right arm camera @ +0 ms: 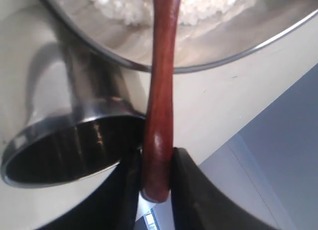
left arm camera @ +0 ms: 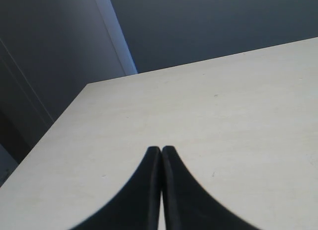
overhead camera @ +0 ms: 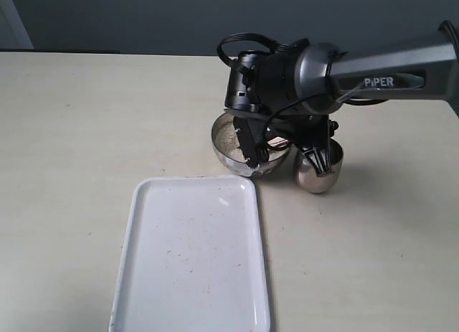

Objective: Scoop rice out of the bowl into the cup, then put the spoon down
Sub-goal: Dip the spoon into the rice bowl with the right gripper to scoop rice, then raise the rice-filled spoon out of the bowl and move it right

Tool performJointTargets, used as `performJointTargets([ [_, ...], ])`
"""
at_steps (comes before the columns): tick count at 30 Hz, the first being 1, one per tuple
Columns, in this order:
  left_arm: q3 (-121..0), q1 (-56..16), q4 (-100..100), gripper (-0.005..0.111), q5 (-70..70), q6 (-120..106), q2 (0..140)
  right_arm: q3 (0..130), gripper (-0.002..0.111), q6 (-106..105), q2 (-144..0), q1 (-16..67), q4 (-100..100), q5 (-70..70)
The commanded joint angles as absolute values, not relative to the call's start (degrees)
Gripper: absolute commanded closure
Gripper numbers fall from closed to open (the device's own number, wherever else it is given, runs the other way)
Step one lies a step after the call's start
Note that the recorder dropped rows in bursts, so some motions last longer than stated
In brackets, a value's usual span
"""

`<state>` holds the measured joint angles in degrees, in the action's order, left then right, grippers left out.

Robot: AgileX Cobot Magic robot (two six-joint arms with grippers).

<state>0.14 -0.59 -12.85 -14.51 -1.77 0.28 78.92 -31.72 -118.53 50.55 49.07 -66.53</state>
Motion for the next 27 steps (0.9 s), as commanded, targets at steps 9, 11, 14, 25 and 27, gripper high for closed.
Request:
performJointTargets([
  [9,0.0,-0.75,-12.86,0.106,-13.87,-1.5,0.0,79.28,0.108,-32.69,-118.3,48.68,48.92,-68.77],
  [11,0.0,-0.75,-12.86,0.106,-13.87,-1.5,0.0,79.28,0.108,-32.69,-118.17,48.68,49.16,-68.95],
  [14,0.0,-0.75,-12.86,0.106,-13.87,-1.5,0.0,80.82,0.108,-32.69,-118.17,48.68,47.88,-69.87],
  [25,0.0,-0.75,-12.86,0.106,-13.87,-1.5,0.0,87.3,0.108,-32.69,-118.17,47.46,40.19,-69.96],
  [27,0.0,-0.75,-12.86,0.106,-13.87,-1.5,0.0,87.3,0.108,-32.7,-118.17,46.91,39.43,-69.96],
])
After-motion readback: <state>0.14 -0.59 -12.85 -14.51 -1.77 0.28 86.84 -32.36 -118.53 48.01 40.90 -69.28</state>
